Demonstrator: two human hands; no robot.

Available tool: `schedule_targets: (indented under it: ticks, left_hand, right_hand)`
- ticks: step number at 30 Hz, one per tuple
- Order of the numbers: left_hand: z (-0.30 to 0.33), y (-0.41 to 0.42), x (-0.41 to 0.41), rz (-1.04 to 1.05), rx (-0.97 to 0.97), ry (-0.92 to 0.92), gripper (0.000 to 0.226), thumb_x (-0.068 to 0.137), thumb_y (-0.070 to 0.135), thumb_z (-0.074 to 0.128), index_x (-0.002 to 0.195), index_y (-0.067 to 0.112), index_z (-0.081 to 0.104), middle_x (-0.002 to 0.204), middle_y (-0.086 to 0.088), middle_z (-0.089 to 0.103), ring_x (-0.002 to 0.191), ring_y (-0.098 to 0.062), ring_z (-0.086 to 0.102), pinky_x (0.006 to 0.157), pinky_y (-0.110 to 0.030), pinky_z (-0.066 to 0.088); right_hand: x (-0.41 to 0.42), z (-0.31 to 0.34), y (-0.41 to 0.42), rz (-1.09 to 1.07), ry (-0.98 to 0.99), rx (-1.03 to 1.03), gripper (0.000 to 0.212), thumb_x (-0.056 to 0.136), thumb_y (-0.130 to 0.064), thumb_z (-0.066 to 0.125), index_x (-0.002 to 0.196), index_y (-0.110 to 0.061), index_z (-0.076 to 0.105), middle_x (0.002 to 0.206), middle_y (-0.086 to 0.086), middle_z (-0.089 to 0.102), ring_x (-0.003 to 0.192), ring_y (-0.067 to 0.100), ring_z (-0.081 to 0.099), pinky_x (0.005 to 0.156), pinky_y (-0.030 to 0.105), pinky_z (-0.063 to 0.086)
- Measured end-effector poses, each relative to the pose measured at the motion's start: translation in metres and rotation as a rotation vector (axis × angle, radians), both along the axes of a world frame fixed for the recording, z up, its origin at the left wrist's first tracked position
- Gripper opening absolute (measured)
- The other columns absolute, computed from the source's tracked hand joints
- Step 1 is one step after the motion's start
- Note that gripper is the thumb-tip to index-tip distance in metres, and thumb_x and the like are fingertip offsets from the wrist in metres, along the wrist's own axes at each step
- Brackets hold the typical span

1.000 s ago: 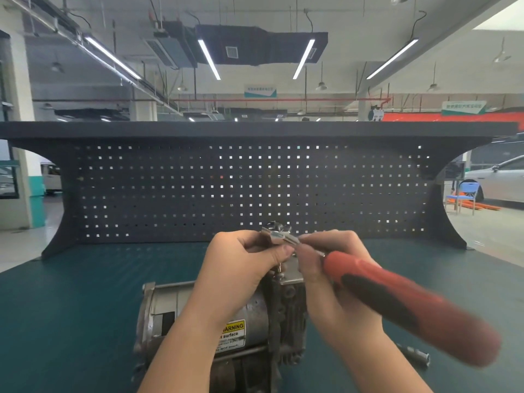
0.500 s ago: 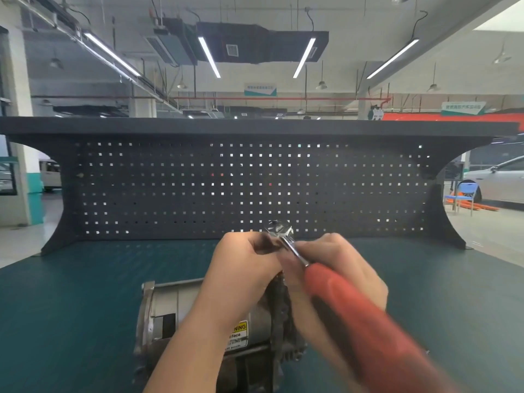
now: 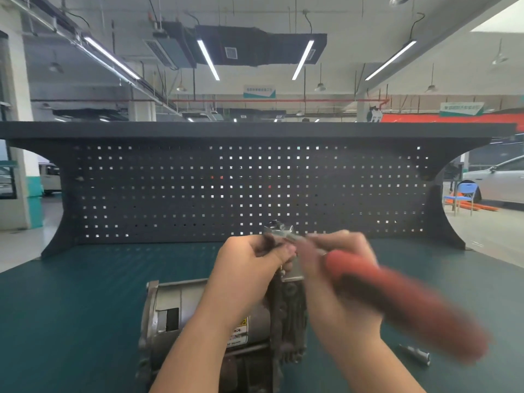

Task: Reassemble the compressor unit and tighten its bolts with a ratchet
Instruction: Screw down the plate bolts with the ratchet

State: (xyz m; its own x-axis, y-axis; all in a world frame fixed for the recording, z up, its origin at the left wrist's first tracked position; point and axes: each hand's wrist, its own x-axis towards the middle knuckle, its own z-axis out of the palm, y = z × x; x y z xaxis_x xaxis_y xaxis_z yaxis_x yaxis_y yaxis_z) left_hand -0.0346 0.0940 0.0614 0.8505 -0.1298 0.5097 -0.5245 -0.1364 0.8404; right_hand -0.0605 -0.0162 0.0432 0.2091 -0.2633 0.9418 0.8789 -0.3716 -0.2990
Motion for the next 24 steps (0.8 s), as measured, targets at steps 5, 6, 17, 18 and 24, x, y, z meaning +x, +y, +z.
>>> schedule_targets:
  ticks: [5, 6, 17, 18, 24]
  left_hand:
    - [0.0, 0.003, 0.0, -0.065, -0.02, -0.006, 0.036, 0.089, 0.0, 0.061, 0.065, 0.022, 0.077, 0.061, 0.006, 0.072, 0.056, 0.003, 0.063, 0.055, -0.014, 0.047]
    - [0.0, 0.005, -0.002, -0.09, -0.026, -0.007, 0.024, 0.089, 0.005, 0.065, 0.073, 0.018, 0.077, 0.068, 0.002, 0.075, 0.061, 0.0, 0.067, 0.056, -0.011, 0.048]
    - [-0.002, 0.004, -0.003, -0.069, -0.072, -0.03, 0.011, 0.083, 0.015, 0.074, 0.075, 0.022, 0.078, 0.067, 0.003, 0.073, 0.06, -0.003, 0.064, 0.056, -0.016, 0.05]
    - [-0.002, 0.005, -0.003, -0.079, -0.068, -0.023, 0.019, 0.084, 0.01, 0.071, 0.071, 0.023, 0.078, 0.062, 0.006, 0.071, 0.055, -0.001, 0.06, 0.052, -0.013, 0.046]
    - [0.0, 0.006, -0.001, -0.08, -0.068, 0.023, 0.009, 0.086, 0.014, 0.072, 0.079, 0.014, 0.077, 0.075, 0.001, 0.076, 0.071, -0.009, 0.072, 0.065, -0.017, 0.054]
  right_hand:
    - [-0.001, 0.012, -0.006, 0.033, 0.049, -0.225, 0.008, 0.076, -0.043, 0.064, 0.072, -0.036, 0.067, 0.066, -0.028, 0.06, 0.06, -0.01, 0.057, 0.059, 0.002, 0.038]
    - [0.001, 0.012, -0.008, 0.053, 0.067, -0.061, 0.009, 0.078, -0.041, 0.061, 0.072, -0.036, 0.064, 0.065, -0.024, 0.062, 0.059, -0.009, 0.058, 0.058, 0.002, 0.04]
    - [-0.003, 0.011, -0.005, 0.039, 0.016, 0.125, 0.019, 0.081, -0.044, 0.067, 0.068, -0.033, 0.059, 0.059, -0.022, 0.057, 0.061, -0.011, 0.056, 0.062, 0.002, 0.04]
    - [-0.008, 0.011, -0.002, -0.04, 0.031, -0.052, 0.027, 0.078, -0.053, 0.065, 0.064, -0.031, 0.062, 0.058, -0.024, 0.056, 0.062, -0.014, 0.055, 0.062, -0.001, 0.038]
    - [-0.003, 0.01, -0.003, 0.158, 0.11, 0.297, 0.01, 0.087, -0.034, 0.06, 0.078, -0.03, 0.061, 0.053, -0.01, 0.058, 0.049, 0.0, 0.055, 0.052, 0.01, 0.043]
